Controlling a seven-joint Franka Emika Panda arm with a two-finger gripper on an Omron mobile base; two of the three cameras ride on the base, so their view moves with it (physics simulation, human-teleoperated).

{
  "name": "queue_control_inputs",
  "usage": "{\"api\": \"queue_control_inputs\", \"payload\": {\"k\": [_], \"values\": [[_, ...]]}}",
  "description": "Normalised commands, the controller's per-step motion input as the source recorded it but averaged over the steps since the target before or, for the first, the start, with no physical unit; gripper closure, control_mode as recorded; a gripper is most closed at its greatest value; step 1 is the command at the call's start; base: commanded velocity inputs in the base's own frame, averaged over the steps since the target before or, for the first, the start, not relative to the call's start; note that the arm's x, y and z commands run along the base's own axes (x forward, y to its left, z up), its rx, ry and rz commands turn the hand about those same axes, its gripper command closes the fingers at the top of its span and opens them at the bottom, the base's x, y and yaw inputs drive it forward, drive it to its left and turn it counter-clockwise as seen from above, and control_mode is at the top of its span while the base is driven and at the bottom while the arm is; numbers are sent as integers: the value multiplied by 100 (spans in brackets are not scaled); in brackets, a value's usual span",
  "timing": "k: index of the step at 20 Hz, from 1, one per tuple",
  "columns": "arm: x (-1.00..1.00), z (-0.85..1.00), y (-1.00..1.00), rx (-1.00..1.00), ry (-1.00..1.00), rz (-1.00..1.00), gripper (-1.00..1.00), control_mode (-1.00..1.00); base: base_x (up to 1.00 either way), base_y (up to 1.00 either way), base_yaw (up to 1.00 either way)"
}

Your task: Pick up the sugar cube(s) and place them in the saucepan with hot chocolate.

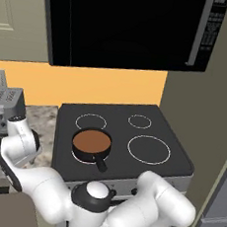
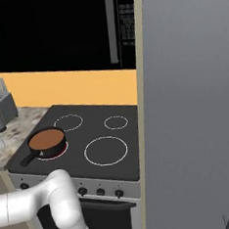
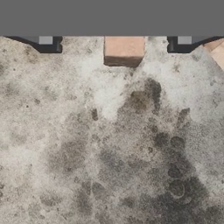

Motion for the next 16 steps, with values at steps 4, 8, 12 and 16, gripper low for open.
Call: {"api": "queue_control_inputs", "payload": {"k": [4, 8, 12, 16], "values": [[6, -17, 8, 2, 1, 0, 100, -100, 0, 0, 0], [7, -1, 8, 0, 0, 0, 100, -100, 0, 0, 0], [6, 0, 9, 0, 0, 0, 100, -100, 0, 0, 0], [0, 0, 7, 0, 0, 0, 100, -100, 0, 0, 0]]}}
